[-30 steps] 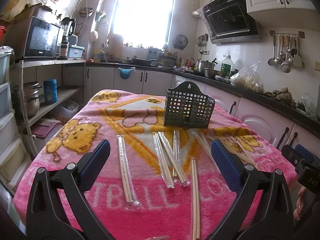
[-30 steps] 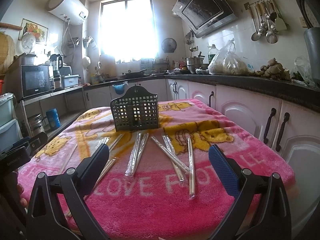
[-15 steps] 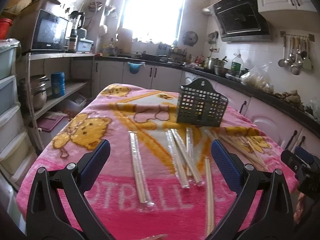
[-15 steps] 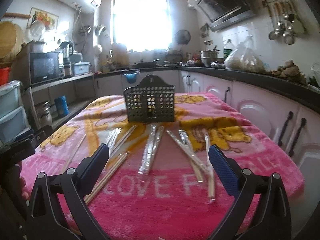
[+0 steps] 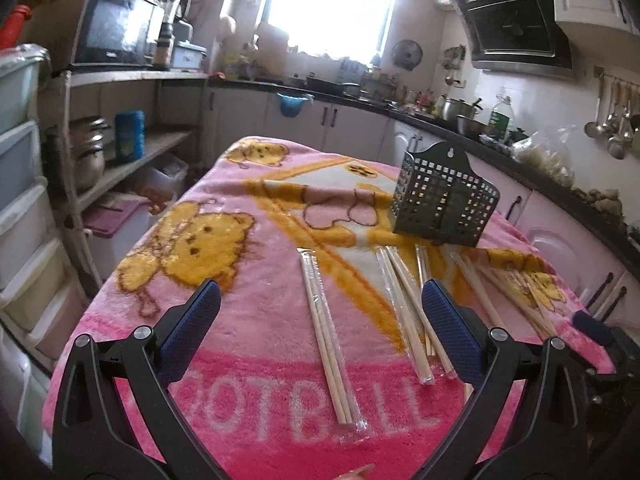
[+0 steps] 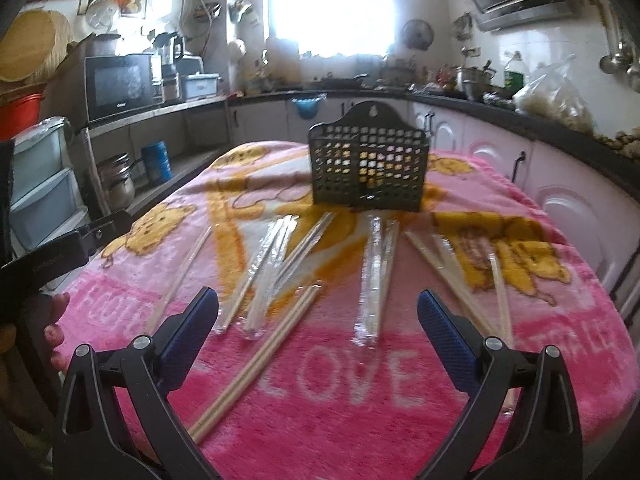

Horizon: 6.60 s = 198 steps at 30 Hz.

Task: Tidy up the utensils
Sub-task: 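Lower the right gripper and close on a wooden chopstick while the left gripper grasps another, then lift the right gripper's chopstick over the green mesh basket while the left gripper carries its own, then open the right gripper to drop its chopstick into the basket while the left gripper releases its own, then move both open grippers back down toward the loose chopsticks beside the basket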

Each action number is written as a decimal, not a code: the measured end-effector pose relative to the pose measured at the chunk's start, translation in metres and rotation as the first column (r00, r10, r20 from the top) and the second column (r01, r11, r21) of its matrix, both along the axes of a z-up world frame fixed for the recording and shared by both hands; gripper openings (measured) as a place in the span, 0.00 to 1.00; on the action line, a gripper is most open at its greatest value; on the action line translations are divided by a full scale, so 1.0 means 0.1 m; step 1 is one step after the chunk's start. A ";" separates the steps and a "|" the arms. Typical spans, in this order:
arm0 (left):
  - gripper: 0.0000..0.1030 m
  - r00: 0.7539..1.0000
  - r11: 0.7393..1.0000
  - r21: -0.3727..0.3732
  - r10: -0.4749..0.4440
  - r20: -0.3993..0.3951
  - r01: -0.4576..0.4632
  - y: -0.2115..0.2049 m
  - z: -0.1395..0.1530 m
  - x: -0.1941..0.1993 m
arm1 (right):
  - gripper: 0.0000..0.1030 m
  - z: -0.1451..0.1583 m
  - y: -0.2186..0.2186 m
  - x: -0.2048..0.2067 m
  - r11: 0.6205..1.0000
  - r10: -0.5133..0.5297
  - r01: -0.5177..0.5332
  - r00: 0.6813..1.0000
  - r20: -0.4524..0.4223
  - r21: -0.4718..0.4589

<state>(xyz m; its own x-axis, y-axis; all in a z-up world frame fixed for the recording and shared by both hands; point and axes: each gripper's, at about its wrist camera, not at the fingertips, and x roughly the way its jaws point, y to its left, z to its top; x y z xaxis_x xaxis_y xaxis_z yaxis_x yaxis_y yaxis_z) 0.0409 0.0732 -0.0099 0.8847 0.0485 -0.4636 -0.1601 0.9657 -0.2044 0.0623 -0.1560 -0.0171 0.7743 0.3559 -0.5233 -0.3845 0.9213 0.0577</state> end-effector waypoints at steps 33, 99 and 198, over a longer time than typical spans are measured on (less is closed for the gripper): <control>0.55 0.898 0.970 -0.219 -0.191 -0.397 0.110 0.39 -0.48 1.38 | 0.38 -0.55 0.33 1.08 1.000 -0.020 0.024 0.889 -0.458 0.002; 0.01 0.937 0.947 0.034 -0.321 0.141 0.319 -0.74 1.62 2.57 | 0.06 1.44 -0.77 2.50 0.945 -0.140 0.035 0.943 0.303 0.325; 0.88 0.967 0.967 -0.030 -0.252 0.038 0.254 -0.39 0.68 1.86 | 0.62 0.65 -1.00 1.61 0.951 -0.155 0.110 0.978 0.138 0.290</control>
<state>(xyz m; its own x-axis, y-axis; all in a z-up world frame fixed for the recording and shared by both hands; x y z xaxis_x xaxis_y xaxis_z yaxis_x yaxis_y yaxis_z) 0.2269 0.0341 0.0580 0.8812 -0.1943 -0.4310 0.0960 0.9662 -0.2393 0.2229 -0.2556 0.0475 0.8887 0.3591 -0.2852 -0.2853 0.9199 0.2690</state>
